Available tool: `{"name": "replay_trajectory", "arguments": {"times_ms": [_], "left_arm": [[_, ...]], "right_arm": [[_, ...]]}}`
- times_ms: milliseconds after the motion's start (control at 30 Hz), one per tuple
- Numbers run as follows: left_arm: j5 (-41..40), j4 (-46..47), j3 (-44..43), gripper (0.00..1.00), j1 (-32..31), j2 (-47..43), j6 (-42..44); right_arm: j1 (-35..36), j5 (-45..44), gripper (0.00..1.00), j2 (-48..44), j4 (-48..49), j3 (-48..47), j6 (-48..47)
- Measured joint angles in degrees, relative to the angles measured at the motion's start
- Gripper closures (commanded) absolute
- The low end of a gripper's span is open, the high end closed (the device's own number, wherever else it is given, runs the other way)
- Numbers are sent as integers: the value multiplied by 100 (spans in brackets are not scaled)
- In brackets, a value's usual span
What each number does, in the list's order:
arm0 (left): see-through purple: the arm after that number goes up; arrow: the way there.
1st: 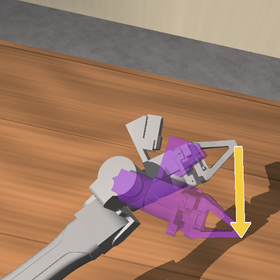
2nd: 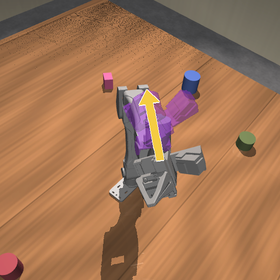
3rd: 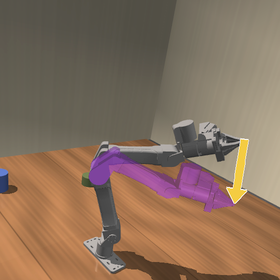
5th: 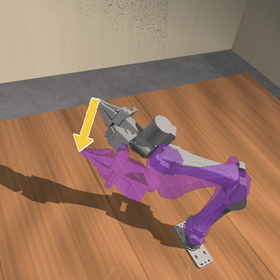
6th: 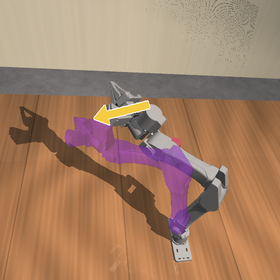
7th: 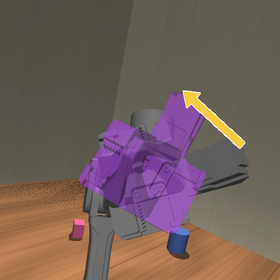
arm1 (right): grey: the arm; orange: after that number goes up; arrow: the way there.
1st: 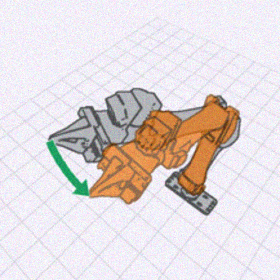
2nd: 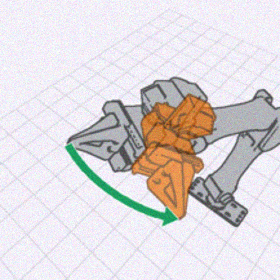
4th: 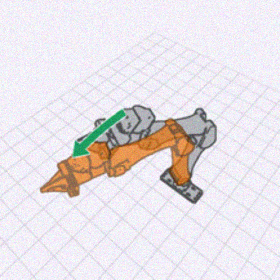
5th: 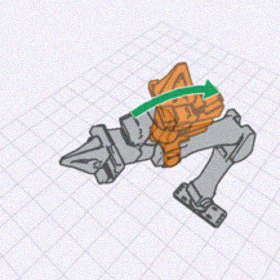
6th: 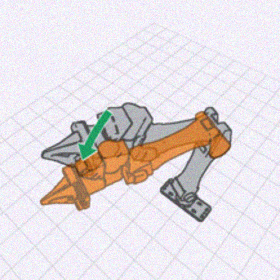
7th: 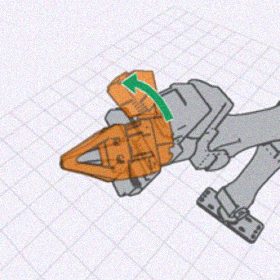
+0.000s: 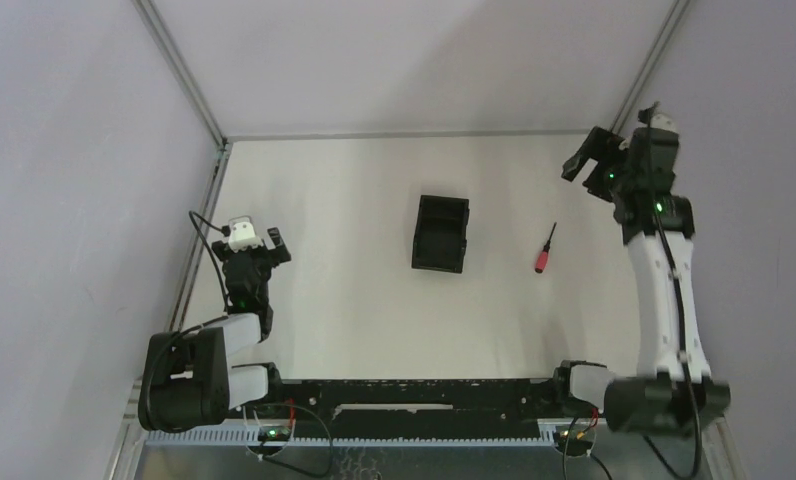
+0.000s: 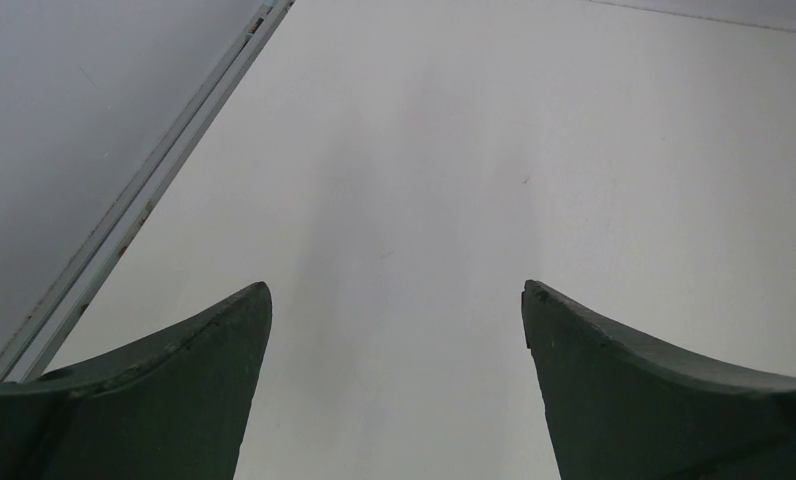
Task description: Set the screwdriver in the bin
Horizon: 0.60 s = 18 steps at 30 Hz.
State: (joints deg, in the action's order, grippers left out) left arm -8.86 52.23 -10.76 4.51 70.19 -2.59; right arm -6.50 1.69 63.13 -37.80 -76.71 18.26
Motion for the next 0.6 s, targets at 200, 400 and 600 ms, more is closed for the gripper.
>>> {"name": "replay_trajectory", "arguments": {"times_ms": [200,400,600], "left_arm": [[0,0,0,0,0,0,2],[0,0,0,0,0,0,2],[0,0,0,0,0,0,0]], "right_arm": [[-133,160,15,2033,-988,-131,-234],[-63,155,20,3672,-1091,-122,-326],[63,-107,36,4625,-911,-111,-415]]}}
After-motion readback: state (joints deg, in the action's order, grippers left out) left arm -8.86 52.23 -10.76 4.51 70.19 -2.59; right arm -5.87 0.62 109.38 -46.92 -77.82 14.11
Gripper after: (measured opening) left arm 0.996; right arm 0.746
